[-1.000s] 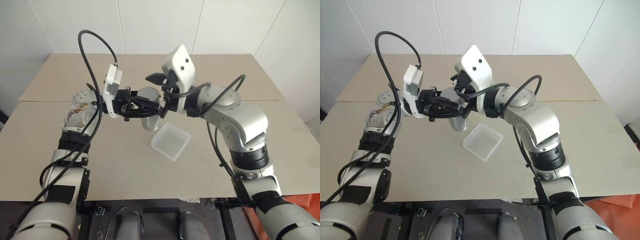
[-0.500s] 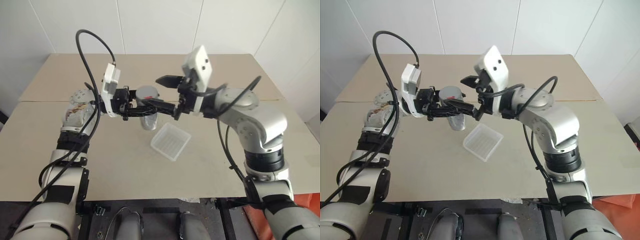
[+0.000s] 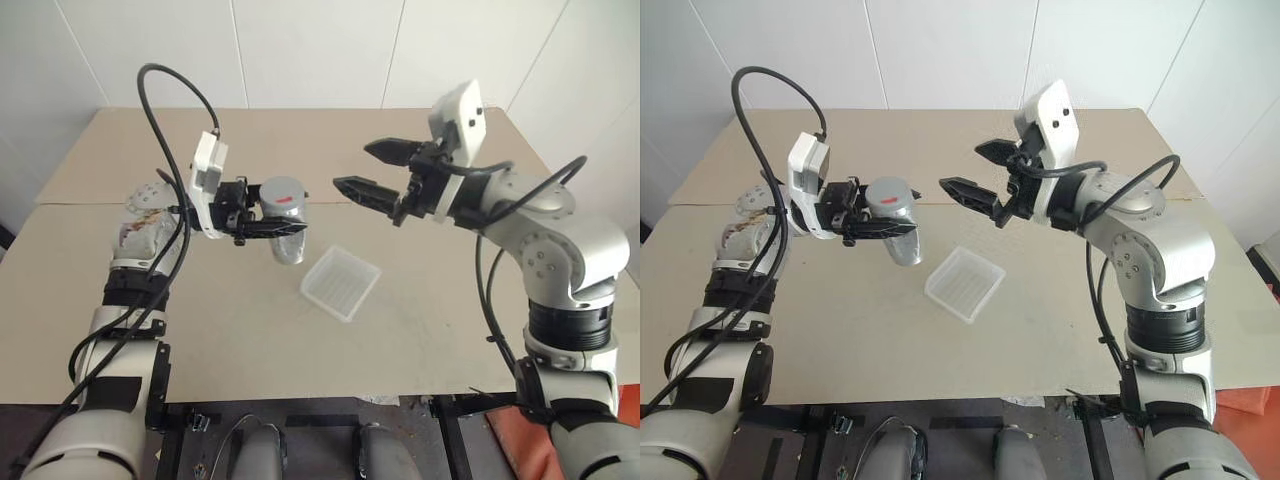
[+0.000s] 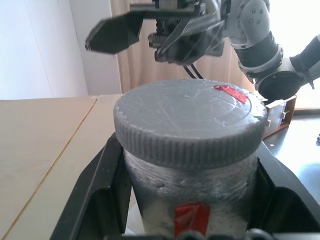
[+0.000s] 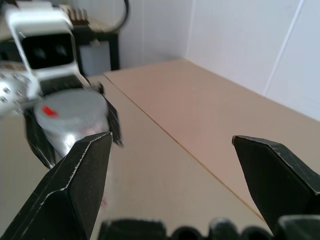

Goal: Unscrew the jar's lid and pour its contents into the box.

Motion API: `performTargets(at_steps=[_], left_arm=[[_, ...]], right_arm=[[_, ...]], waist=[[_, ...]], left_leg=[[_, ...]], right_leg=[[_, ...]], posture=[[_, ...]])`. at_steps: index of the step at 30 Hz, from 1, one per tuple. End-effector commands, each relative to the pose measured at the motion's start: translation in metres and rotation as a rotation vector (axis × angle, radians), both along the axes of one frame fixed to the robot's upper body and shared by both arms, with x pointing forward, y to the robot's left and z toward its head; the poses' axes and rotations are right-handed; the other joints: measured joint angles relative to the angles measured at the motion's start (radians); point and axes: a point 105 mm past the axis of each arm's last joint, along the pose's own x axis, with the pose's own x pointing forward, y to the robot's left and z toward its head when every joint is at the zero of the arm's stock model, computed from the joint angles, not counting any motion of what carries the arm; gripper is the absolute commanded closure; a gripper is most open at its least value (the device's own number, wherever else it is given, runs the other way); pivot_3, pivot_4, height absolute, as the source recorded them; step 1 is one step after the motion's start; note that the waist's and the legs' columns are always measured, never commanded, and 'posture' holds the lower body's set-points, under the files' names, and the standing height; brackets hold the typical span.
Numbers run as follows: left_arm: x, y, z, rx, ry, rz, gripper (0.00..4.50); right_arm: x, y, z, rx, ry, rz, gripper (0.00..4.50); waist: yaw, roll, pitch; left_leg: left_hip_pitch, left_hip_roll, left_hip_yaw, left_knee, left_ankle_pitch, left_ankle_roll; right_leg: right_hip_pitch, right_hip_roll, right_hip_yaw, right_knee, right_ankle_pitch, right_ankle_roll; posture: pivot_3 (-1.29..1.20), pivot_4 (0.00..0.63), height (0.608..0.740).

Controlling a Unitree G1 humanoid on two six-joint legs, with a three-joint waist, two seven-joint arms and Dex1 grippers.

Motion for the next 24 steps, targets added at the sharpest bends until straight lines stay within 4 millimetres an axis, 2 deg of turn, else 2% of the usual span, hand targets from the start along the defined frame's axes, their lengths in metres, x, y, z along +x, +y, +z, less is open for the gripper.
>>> performTargets(at_steps=[1, 6, 9, 18, 24], left_arm=[[0.002, -0.008, 0.014, -0.013, -0.062, -0.008, 2.02], [0.004, -0.018, 0.016, -0.022, -0.067, -0.032, 2.02], [0.002, -0.02, 0.019, -0.018, -0.071, -0.053, 2.02], [0.001, -0.015, 0.021, -0.007, -0.079, -0.062, 2.02], [-0.001, -0.01, 0.019, -0.003, -0.081, -0.053, 2.02]], right_arm=[[-0.01, 0.023, 0.019, 0.015, -0.087, 0.058, 0.03], [-0.009, 0.05, 0.018, -0.005, -0.091, 0.106, 0.03], [0.0, 0.064, 0.012, -0.029, -0.081, 0.112, 0.03], [0.014, 0.068, 0.003, -0.045, -0.052, 0.124, 0.03], [0.01, 0.065, 0.002, -0.04, -0.04, 0.156, 0.03]], waist=[[0.0, 0.0, 0.0], [0.001, 0.0, 0.0], [0.0, 0.0, 0.0], [0.0, 0.0, 0.0], [0.0, 0.0, 0.0]], left_leg=[[0.0, 0.0, 0.0, 0.0, 0.0, 0.0], [0.0, 0.0, 0.0, 0.0, 0.0, 0.0], [0.0, 0.0, 0.0, 0.0, 0.0, 0.0], [-0.001, 0.0, 0.0, 0.0, 0.0, 0.0], [-0.001, 0.0, 0.0, 0.0, 0.0, 0.0]], right_leg=[[0.0, 0.0, 0.0, 0.0, 0.0, 0.0], [0.0, 0.0, 0.0, 0.0, 0.0, 0.0], [0.0, 0.0, 0.0, 0.0, 0.0, 0.0], [0.0, 0.0, 0.0, 0.0, 0.0, 0.0], [0.0, 0.0, 0.0, 0.0, 0.0, 0.0]], posture=[[0.0, 0.15, 0.74], [0.0, 0.15, 0.74], [0.0, 0.15, 0.74], [0.0, 0.15, 0.74], [0.0, 0.15, 0.74]])
